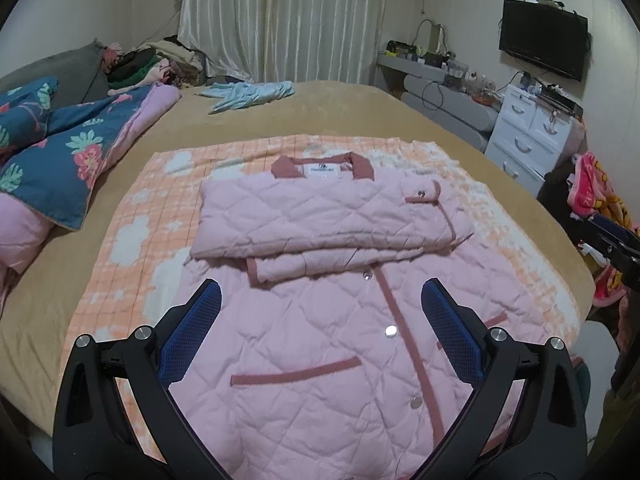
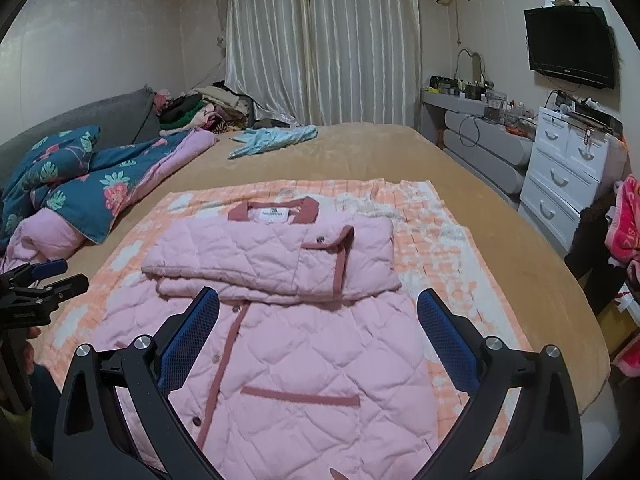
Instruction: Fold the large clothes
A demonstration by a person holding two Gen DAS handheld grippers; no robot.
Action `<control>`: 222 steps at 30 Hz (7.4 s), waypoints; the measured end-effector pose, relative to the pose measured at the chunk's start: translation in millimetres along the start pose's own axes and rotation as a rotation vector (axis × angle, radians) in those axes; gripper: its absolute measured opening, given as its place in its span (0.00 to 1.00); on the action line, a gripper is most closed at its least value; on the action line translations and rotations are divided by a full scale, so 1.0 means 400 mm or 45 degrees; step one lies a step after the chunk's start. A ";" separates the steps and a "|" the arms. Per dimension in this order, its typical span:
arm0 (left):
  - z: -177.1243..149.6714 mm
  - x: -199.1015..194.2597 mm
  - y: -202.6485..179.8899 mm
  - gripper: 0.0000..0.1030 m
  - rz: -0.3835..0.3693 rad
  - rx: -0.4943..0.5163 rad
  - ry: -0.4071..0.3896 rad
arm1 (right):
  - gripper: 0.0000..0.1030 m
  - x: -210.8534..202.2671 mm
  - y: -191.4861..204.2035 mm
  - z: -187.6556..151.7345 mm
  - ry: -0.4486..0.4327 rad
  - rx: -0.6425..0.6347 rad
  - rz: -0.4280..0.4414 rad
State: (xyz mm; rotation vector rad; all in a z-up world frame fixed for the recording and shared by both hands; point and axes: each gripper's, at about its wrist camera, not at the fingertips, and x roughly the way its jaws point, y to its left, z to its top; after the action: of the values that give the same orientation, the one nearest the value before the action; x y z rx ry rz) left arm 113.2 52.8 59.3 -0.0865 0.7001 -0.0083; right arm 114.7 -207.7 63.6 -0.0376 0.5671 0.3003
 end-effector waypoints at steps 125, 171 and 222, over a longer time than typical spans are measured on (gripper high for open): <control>-0.202 -0.008 0.140 0.08 -0.099 -0.006 0.139 | 0.23 -0.042 -0.235 -0.176 -0.049 0.356 0.273; 0.107 0.032 0.263 0.09 -0.112 -0.180 -0.094 | 0.23 0.050 -0.307 0.008 -0.127 0.562 0.186; 0.227 0.249 0.329 0.09 0.114 -0.175 -0.042 | 0.56 0.403 -0.369 0.239 0.067 0.657 0.328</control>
State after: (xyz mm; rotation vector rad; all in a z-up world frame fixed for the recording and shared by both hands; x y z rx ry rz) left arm 245.2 187.4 53.6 -0.1868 0.6706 0.1266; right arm 336.8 -294.2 51.2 0.5307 0.6892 0.3963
